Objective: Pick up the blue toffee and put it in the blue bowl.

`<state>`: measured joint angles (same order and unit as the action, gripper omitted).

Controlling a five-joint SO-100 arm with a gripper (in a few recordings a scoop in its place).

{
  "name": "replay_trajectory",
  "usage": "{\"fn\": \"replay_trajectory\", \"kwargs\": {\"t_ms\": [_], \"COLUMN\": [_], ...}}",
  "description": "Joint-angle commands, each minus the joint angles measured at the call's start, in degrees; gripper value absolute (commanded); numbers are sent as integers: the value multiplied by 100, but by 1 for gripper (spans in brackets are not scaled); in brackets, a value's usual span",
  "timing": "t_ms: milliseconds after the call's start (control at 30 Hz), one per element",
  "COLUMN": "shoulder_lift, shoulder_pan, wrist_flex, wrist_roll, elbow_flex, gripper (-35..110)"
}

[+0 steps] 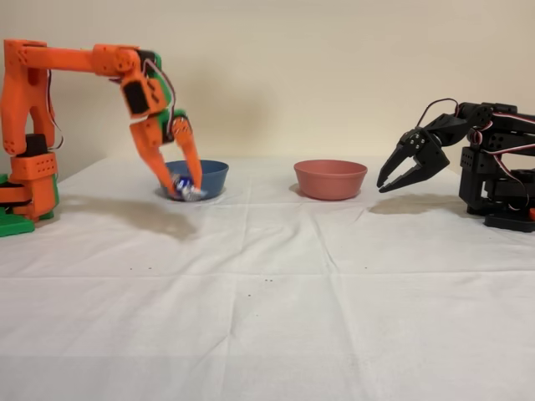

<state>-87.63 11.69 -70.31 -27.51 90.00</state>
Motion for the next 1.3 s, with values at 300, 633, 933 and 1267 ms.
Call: {"fn": "replay_trajectory", "kwargs": {"t_ms": [300, 633, 933, 1267], "shoulder_lift": [-1151, -984, -105, 615], "shoulder_pan": [-2268, -3902, -4632, -4755], "wrist_flex": [-826, -782, -483, -185], "wrist_roll": [483, 949, 1239, 1362], "elbow_flex": [-958, -747, -817, -905], "gripper": [13, 13, 13, 15]}}
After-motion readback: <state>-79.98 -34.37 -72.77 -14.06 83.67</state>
